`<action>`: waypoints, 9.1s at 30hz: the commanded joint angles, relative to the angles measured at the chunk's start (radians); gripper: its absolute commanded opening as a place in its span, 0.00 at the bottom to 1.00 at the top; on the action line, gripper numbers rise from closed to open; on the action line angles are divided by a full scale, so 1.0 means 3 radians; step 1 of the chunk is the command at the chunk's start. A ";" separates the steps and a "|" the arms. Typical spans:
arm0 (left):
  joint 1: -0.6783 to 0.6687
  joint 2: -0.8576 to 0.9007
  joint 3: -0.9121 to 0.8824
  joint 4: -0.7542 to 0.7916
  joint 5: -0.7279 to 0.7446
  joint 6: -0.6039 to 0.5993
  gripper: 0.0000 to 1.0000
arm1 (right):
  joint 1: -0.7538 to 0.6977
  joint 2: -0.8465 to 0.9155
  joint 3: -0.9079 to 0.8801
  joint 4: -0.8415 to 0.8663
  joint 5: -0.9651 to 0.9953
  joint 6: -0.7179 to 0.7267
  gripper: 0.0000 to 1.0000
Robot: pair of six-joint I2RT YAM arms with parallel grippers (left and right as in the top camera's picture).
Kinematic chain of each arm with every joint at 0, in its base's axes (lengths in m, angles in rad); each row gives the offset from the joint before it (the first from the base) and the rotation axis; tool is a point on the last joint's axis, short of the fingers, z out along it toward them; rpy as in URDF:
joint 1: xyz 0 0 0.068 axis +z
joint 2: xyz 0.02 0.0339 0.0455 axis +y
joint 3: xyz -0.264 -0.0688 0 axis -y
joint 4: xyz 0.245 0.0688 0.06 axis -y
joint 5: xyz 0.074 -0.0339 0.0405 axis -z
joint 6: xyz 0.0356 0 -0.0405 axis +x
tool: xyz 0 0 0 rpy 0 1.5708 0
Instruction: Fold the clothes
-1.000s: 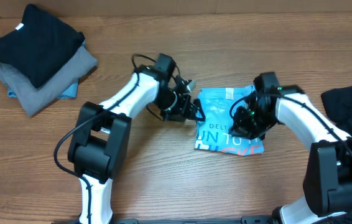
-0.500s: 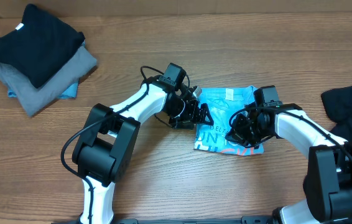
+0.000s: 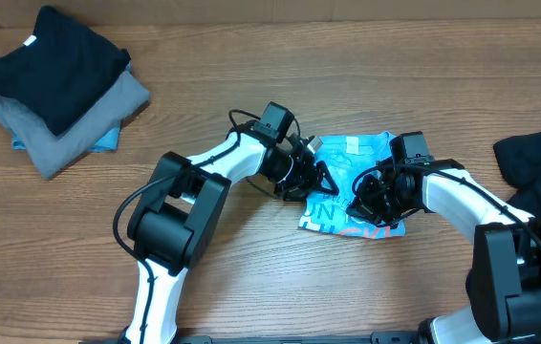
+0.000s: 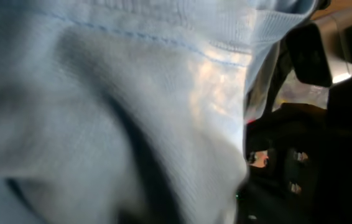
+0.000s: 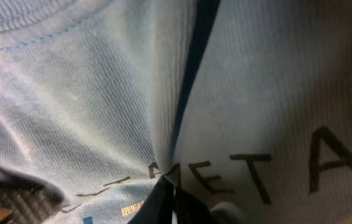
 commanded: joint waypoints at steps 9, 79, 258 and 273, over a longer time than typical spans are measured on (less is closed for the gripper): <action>-0.0045 0.0237 -0.0032 -0.0046 -0.0134 0.0465 0.04 | 0.0020 0.0081 -0.0118 -0.0117 0.0169 -0.0027 0.04; 0.3393 -0.0114 0.2558 -0.1160 -0.1754 0.1272 0.87 | -0.0004 -0.0492 0.0881 -0.1269 -0.0278 -0.0462 0.04; 0.1750 -0.4136 0.0725 -0.2008 -0.2810 0.1244 1.00 | -0.0008 -0.5669 -0.2678 0.1724 0.0936 -0.2157 1.00; 0.1750 -0.6096 -0.2528 0.0237 -0.2667 0.1242 1.00 | -0.0008 -0.5669 -0.2678 0.1724 0.0935 -0.2157 1.00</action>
